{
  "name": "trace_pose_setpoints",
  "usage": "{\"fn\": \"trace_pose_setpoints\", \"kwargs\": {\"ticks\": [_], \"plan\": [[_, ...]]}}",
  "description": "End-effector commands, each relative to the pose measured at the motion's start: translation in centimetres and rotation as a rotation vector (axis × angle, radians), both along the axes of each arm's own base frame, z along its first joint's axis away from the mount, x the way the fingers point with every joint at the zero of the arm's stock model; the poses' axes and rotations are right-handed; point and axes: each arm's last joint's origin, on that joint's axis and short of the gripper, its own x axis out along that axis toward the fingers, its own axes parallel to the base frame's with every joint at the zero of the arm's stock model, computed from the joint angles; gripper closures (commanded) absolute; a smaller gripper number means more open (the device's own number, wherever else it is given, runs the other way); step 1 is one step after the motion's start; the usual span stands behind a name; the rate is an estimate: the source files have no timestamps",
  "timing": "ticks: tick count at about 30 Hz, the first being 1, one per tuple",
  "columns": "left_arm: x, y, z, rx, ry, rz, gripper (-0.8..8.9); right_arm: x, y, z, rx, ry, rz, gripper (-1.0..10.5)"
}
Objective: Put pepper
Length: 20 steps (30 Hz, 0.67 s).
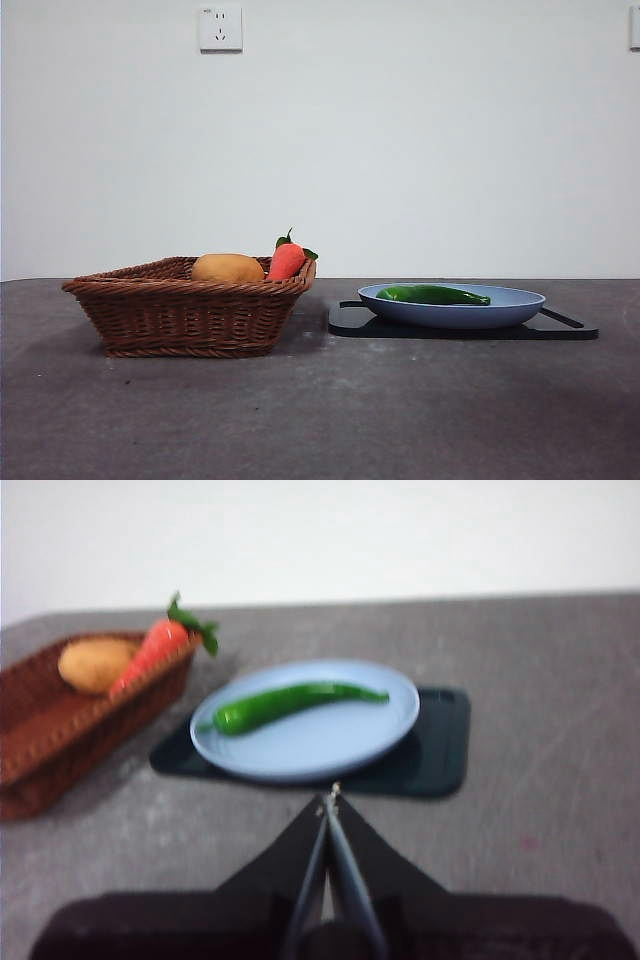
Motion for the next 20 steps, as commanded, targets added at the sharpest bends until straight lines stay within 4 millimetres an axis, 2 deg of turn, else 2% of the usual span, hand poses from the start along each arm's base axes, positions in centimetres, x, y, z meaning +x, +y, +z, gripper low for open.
{"fn": "trace_pose_setpoints", "kwargs": {"ticks": [1,20], "plan": [[0.04,0.01,-0.26,-0.007,-0.001,-0.001,8.05,-0.03,0.0,-0.47,0.009,0.037,-0.004,9.4],[0.04,0.01,-0.25,-0.007,-0.001,-0.001,8.05,-0.01,0.0,-0.4,0.038,0.037,-0.008,9.4]]}}
